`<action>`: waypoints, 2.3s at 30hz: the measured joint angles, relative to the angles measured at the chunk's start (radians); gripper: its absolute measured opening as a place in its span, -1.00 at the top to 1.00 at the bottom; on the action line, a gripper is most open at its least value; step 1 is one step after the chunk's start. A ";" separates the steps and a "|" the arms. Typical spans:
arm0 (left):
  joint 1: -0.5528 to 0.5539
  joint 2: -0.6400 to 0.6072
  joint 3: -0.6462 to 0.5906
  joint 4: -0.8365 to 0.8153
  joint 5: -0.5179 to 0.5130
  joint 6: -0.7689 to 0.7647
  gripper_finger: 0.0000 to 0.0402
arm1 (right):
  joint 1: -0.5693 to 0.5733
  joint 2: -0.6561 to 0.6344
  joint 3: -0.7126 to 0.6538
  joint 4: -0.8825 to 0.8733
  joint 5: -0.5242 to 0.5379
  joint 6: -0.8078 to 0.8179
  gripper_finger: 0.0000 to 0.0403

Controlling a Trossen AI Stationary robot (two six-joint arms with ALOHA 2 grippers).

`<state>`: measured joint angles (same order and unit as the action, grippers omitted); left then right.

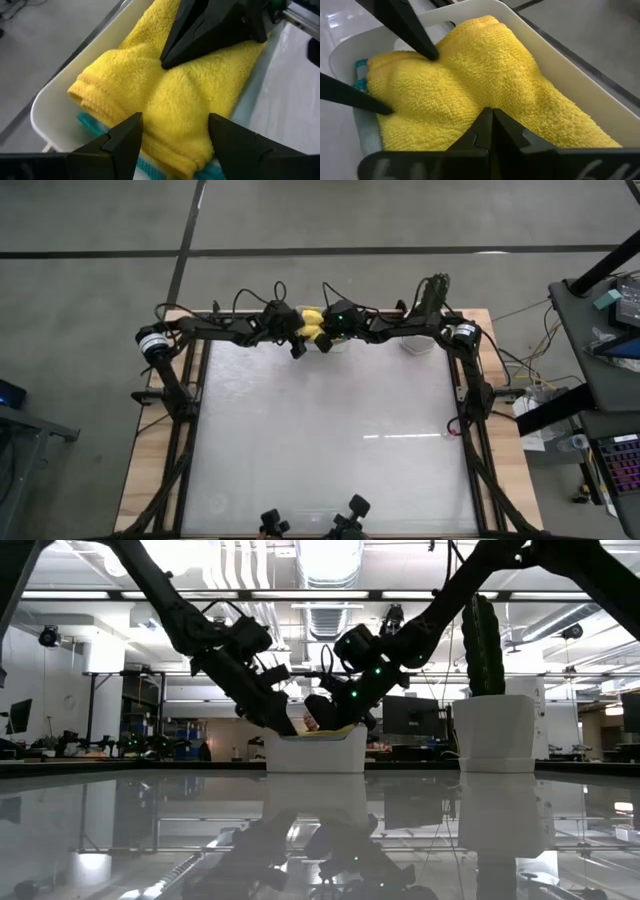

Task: Fold microfiber towels
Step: Put the yellow cloth into the bin

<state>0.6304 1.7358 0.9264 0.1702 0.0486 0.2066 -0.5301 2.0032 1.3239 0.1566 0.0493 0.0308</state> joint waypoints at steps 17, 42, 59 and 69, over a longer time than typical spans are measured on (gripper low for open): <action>0.009 -0.162 -0.005 0.030 -0.010 0.044 -0.06 | 0.000 -0.109 -0.005 -0.026 -0.005 -0.031 0.96; 0.043 0.071 0.000 0.286 -0.082 -0.037 -0.06 | -0.011 -0.071 -0.022 0.036 0.094 0.062 0.96; 0.042 0.044 0.005 0.196 -0.137 -0.043 -0.06 | -0.009 -0.060 -0.026 0.053 0.091 0.072 0.96; 0.042 -0.074 0.002 0.136 -0.138 -0.030 -0.06 | -0.009 -0.106 -0.026 0.050 0.089 0.039 0.96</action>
<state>0.6724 1.6619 0.9287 0.3060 -0.0891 0.1763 -0.5392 1.8975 1.2984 0.2069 0.1381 0.0694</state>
